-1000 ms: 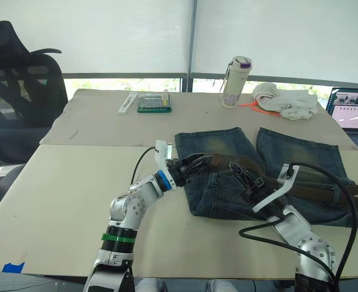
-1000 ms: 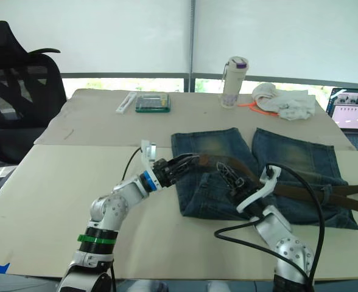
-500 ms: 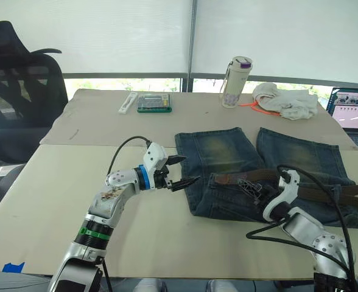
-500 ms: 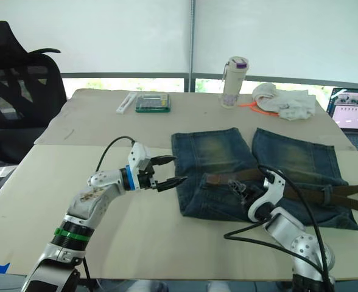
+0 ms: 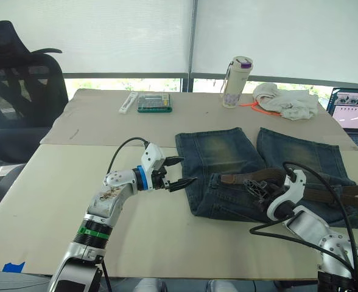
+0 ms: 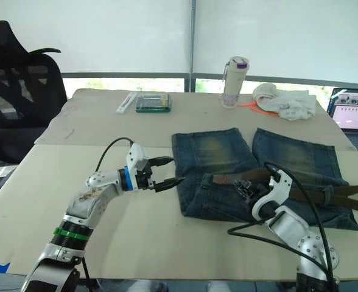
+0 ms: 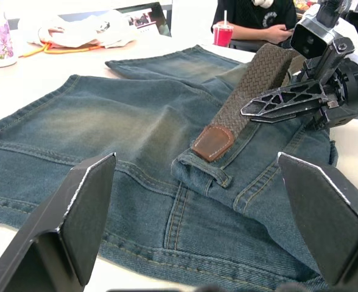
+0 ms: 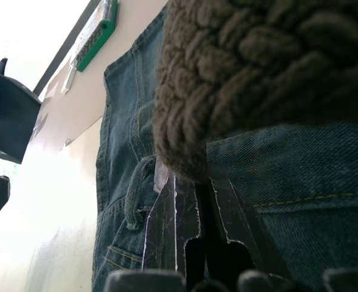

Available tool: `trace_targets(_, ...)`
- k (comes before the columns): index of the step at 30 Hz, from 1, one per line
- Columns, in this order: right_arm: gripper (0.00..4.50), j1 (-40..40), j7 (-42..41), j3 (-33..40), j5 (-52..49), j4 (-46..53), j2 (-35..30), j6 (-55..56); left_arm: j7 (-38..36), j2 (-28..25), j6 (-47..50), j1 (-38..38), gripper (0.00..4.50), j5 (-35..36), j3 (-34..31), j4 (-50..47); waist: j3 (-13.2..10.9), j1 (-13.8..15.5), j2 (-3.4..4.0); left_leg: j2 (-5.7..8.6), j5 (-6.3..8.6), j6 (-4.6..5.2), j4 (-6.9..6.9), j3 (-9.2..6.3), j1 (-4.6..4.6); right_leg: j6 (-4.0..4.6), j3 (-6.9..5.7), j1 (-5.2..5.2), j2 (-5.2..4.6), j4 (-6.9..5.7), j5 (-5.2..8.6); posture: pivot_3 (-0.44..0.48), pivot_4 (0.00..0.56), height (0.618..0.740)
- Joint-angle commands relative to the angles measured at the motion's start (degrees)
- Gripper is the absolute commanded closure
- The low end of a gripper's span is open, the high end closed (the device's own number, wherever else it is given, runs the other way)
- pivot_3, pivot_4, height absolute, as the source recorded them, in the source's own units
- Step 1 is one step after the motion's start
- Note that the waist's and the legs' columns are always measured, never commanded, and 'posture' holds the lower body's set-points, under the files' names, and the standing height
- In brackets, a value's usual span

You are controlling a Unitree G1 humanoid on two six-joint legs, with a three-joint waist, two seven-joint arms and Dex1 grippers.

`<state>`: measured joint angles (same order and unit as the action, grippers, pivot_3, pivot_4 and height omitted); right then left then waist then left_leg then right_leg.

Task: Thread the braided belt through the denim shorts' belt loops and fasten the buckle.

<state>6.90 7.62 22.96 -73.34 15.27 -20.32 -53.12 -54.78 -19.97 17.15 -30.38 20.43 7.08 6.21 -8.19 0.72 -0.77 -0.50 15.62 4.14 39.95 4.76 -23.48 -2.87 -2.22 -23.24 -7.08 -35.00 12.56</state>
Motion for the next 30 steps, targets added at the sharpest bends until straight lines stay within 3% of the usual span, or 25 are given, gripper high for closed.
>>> trace_targets(1, 4.50, -0.02, -0.38, -0.73, -1.40, 0.88, -0.96, -1.52, -0.27, 0.20, -1.18, -0.86, 0.03, 0.51, -0.93, -1.07, 0.00, -0.02, 0.00, -0.01, 0.00, 0.00, 0.00, 0.00, 0.00, 0.00, 0.00, 0.00, 0.00, 0.00, 0.00, 0.000, 0.150, 0.737)
trace_targets(14, 4.50, 5.34, -3.38, -10.19, 6.07, -0.25, 1.45, -1.32, 0.28, 1.28, -1.03, -0.83, 0.03, 0.56, -0.96, -0.61, 0.00, -0.20, 0.00, -0.04, 0.00, 0.01, 0.00, 0.02, -0.02, 0.00, 0.00, -0.02, 0.03, -0.01, 0.00, 0.000, 0.150, 0.737)
trace_targets(21, 4.50, 7.59, -6.10, -14.46, 14.07, -3.63, 8.04, 3.46, 1.48, 2.23, -0.87, -0.29, 0.03, 1.02, -1.92, -0.21, 0.00, -0.60, 0.00, -0.17, -0.01, -0.03, -0.02, 0.05, 0.01, 0.01, 0.00, -0.04, 0.15, -0.04, 0.00, 0.000, 0.150, 0.737)
trace_targets(30, 4.50, 8.89, -13.27, -8.20, 9.27, -4.90, 17.49, 10.20, 10.57, 7.64, 4.36, -0.66, 0.03, 6.54, -9.83, 1.56, 0.00, -1.40, 0.00, -0.29, -0.09, -0.16, -0.09, 0.05, 0.01, 0.03, 0.01, -0.04, 0.28, -0.15, -0.02, 0.000, 0.150, 0.737)
